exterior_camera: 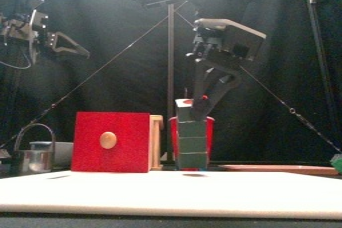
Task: Place sushi on board then cut the sushi with the knife then place the pieces on the plate
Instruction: Pick knife at handle with right hand
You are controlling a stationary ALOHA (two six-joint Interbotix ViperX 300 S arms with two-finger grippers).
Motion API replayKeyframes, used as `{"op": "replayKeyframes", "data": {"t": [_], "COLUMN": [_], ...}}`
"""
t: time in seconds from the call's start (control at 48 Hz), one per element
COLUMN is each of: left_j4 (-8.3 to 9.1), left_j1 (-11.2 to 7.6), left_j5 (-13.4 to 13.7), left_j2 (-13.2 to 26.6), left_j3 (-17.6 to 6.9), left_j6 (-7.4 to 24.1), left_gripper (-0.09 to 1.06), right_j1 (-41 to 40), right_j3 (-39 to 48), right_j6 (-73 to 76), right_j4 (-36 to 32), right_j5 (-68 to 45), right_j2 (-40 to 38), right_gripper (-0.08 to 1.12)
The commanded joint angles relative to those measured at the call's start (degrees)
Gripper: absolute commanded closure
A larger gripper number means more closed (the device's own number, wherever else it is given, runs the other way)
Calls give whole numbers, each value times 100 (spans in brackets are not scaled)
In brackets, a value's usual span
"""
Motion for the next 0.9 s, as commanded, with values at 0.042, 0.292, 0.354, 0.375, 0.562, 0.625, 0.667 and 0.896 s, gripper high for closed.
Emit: {"op": "replayKeyframes", "data": {"t": [0.042, 0.292, 0.354, 0.375, 0.562, 0.625, 0.667, 0.896], "left_j4": [-9, -18, -79, -97, -229, -237, -246, -246], "left_j1": [-62, -44, -44, -44, -70, -70, -70, -44], "left_j5": [-35, -26, -26, -26, -26, -26, -26, -26], "left_j2": [18, 18, 18, 18, 18, 18, 18, 18], "left_j3": [-88, -70, -70, -70, -53, -26, -9, 44], "left_j6": [0, 0, 0, 0, 0, 0, 0, 0], "left_gripper": [91, 91, 91, 91, 91, 91, 91, 91], "right_j1": [0, 123, 158, 167, 220, 255, 299, 439], "right_j3": [-158, -167, -202, -220, -220, -202, -185, 79], "right_j6": [18, 9, 9, 18, 35, 149, 387, 1266], "right_j4": [62, 606, 738, 756, 844, 967, 958, 905], "right_j5": [18, -105, -105, -105, -105, -123, -158, -343], "right_j2": [-105, -105, -97, -79, -53, -26, 9, -44], "right_gripper": [31, 4, 4, 4, 4, 4, 4, 4]}}
